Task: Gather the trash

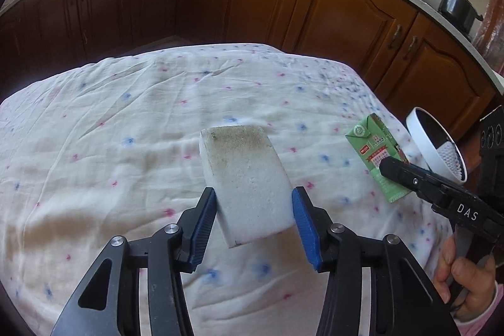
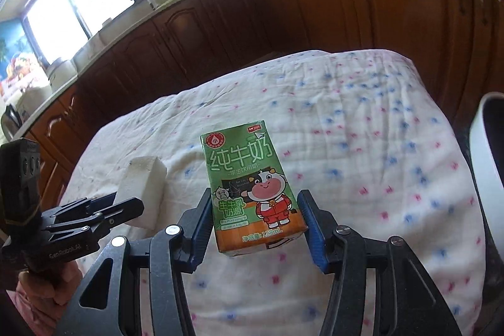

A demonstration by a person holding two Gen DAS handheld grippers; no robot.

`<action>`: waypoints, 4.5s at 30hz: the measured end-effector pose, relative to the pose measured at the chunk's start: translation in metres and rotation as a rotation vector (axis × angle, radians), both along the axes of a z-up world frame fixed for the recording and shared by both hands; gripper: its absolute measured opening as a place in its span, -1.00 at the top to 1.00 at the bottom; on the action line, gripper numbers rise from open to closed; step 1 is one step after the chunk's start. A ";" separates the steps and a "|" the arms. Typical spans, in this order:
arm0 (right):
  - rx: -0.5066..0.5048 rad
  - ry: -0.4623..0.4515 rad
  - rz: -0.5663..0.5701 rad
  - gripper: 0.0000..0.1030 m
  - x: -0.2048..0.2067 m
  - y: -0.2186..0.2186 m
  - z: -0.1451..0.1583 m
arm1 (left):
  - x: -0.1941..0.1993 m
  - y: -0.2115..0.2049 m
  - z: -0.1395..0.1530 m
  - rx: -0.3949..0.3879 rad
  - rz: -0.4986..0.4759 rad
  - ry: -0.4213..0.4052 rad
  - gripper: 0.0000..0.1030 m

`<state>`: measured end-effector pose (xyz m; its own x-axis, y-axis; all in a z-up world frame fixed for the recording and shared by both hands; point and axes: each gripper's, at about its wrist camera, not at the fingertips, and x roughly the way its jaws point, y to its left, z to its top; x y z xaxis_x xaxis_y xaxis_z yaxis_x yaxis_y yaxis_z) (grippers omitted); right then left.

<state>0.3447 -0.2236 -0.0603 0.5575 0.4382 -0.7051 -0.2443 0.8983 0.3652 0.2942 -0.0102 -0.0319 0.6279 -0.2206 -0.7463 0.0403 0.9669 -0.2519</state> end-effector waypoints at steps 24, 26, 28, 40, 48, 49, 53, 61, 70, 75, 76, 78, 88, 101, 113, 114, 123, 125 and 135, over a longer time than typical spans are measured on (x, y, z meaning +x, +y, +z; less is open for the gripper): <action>0.101 -0.095 -0.346 -0.03 -0.099 -0.128 0.035 | 0.001 -0.132 0.034 0.030 -0.310 -0.072 0.07; 0.100 -0.101 -0.366 -0.03 -0.101 -0.136 0.038 | 0.002 -0.139 0.036 0.031 -0.322 -0.076 0.07; 0.101 -0.107 -0.385 -0.03 -0.103 -0.144 0.039 | 0.003 -0.145 0.038 0.031 -0.332 -0.080 0.07; 0.080 -0.132 -0.484 -0.03 -0.113 -0.193 0.046 | 0.027 -0.183 0.056 0.032 -0.409 -0.115 0.07; 0.058 -0.132 -0.527 -0.03 -0.105 -0.223 0.050 | 0.054 -0.215 0.056 0.058 -0.469 -0.118 0.07; 0.056 -0.133 -0.532 -0.03 -0.104 -0.226 0.051 | 0.057 -0.220 0.056 0.062 -0.477 -0.117 0.07; 0.046 -0.129 -0.545 -0.03 -0.098 -0.234 0.051 | 0.074 -0.237 0.053 0.079 -0.507 -0.110 0.07; 0.019 -0.104 -0.548 -0.03 -0.083 -0.243 0.048 | 0.107 -0.269 0.042 0.095 -0.545 -0.073 0.07; -0.004 -0.070 -0.544 -0.03 -0.065 -0.250 0.042 | 0.138 -0.293 0.025 0.113 -0.557 -0.020 0.06; -0.011 -0.054 -0.541 -0.03 -0.059 -0.251 0.040 | 0.146 -0.299 0.020 0.114 -0.555 -0.003 0.05; -0.010 -0.052 -0.541 -0.03 -0.058 -0.252 0.039 | 0.146 -0.300 0.019 0.114 -0.554 0.000 0.05; -0.011 -0.046 -0.539 -0.03 -0.056 -0.253 0.038 | 0.147 -0.303 0.017 0.116 -0.554 0.004 0.04; -0.006 -0.019 -0.542 -0.03 -0.046 -0.259 0.033 | 0.163 -0.316 0.005 0.123 -0.550 0.034 0.00; 0.060 -0.025 -0.543 -0.28 -0.044 -0.267 0.033 | 0.160 -0.311 0.011 0.098 -0.536 0.041 -0.25; 0.114 -0.104 -0.574 -0.33 -0.071 -0.260 0.051 | 0.127 -0.278 0.029 0.038 -0.488 -0.007 -0.30; 0.119 -0.115 -0.577 -0.35 -0.074 -0.258 0.053 | 0.121 -0.272 0.030 0.030 -0.476 -0.015 -0.30; 0.128 -0.203 -0.587 -0.78 -0.119 -0.219 0.061 | 0.048 -0.209 0.036 -0.029 -0.367 -0.086 -0.55; 0.120 -0.212 -0.588 -0.85 -0.129 -0.204 0.059 | 0.033 -0.195 0.036 -0.036 -0.340 -0.106 -0.58; 0.028 -0.285 -0.628 -0.99 -0.189 -0.142 0.060 | -0.045 -0.130 0.043 -0.065 -0.210 -0.218 -0.89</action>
<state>0.1558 -0.3657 -0.0007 0.8739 -0.0120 -0.4859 0.2287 0.8922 0.3894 0.2491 -0.1402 0.0107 0.7075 -0.4051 -0.5791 0.2975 0.9140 -0.2760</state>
